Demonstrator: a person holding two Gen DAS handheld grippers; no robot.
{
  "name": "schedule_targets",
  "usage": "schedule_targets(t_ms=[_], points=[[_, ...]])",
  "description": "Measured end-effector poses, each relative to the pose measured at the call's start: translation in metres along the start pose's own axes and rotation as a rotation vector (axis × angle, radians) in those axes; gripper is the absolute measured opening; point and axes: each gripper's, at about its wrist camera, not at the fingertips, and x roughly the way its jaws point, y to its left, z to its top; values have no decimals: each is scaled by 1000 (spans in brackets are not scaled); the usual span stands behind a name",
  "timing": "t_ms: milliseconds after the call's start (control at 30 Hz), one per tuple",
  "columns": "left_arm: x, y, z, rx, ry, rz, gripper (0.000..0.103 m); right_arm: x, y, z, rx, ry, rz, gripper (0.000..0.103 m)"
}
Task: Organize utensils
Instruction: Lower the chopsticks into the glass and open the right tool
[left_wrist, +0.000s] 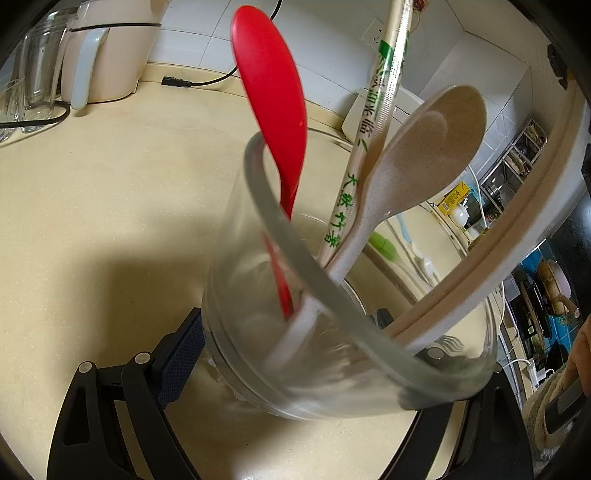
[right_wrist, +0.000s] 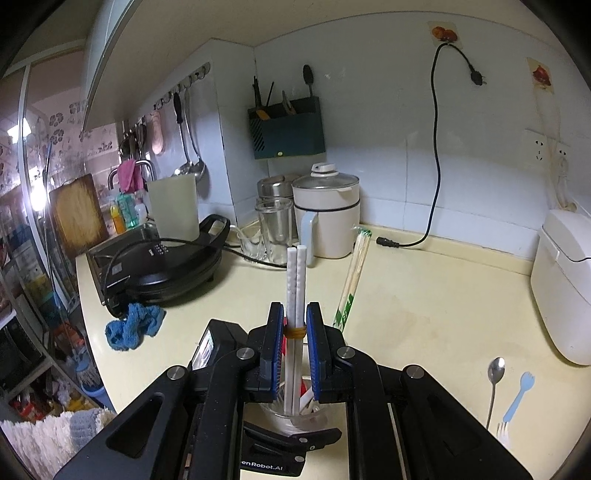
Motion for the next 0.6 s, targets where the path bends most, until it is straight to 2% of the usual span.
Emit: schedule_targets(t_ms=[300, 600], points=[[0, 0, 0, 0, 0, 0, 91, 7, 1, -5, -1, 36, 0, 12], [0, 0, 0, 0, 0, 0, 91, 25, 1, -6, -1, 109, 8, 13]])
